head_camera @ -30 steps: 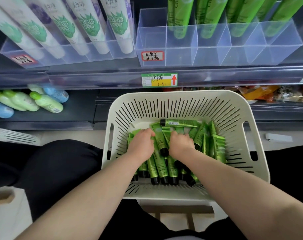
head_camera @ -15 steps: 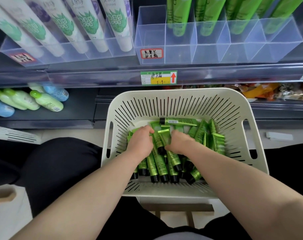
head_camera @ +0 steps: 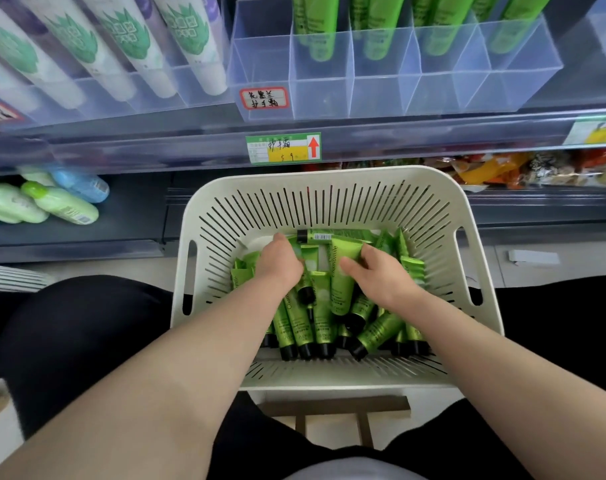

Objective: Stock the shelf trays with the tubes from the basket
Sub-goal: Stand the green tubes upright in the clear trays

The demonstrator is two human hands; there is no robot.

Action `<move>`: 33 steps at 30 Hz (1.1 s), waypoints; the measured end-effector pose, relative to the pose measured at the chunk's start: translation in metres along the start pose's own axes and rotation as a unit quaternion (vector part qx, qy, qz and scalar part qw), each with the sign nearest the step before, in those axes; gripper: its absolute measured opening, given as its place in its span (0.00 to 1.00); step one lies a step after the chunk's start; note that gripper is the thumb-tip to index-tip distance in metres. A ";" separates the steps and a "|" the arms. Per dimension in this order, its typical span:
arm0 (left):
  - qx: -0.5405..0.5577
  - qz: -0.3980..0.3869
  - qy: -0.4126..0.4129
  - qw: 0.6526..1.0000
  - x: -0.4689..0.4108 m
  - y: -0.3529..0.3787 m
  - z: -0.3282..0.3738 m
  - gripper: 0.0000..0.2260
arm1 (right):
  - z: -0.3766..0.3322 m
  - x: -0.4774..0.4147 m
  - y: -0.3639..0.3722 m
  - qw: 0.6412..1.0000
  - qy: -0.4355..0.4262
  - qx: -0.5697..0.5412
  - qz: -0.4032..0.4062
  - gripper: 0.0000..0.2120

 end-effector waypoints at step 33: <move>0.160 0.101 0.145 0.971 0.078 -0.081 0.022 0.15 | -0.065 0.057 -0.062 0.947 -0.225 0.073 0.219 0.10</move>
Point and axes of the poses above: each hand's wrist, its own x-axis away from the middle knuckle, its own y-axis out of the palm, z = x × y, the point moved 4 cm from there along -x, towards the middle knuckle, and after that the axes turned 3 degrees about -x, right-handed, at the moved point
